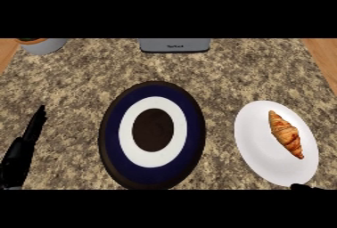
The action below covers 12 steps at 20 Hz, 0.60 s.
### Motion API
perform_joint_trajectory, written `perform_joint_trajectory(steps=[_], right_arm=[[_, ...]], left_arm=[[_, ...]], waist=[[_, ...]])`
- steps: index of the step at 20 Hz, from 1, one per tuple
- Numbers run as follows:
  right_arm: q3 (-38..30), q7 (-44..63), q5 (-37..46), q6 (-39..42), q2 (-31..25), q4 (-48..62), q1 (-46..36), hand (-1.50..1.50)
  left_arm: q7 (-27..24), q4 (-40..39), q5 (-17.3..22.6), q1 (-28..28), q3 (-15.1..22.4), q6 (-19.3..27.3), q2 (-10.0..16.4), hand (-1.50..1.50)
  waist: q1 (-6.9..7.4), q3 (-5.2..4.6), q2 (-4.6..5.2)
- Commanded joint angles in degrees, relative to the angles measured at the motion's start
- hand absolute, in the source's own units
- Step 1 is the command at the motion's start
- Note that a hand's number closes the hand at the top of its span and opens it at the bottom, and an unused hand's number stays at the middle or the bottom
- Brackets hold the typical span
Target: Pick the croissant from the plate and place it in the plate
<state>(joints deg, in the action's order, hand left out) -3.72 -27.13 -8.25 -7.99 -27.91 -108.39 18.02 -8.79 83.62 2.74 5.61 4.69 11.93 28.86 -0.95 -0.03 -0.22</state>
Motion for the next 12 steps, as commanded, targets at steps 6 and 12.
perform_joint_trajectory(steps=[6,12], right_arm=[[-0.7,20.5,14.9,1.1,-13.5,-6.4,5.0,-1.50],[1.5,34.6,20.1,5.1,-16.0,-6.6,0.2,-1.50]], left_arm=[[0.8,-0.5,-0.5,-2.1,-0.3,-0.8,-0.6,0.00],[1.8,3.0,-1.8,0.7,0.6,-0.6,-2.0,0.00]], waist=[[0.43,-0.13,0.27],[1.54,0.00,0.19]])
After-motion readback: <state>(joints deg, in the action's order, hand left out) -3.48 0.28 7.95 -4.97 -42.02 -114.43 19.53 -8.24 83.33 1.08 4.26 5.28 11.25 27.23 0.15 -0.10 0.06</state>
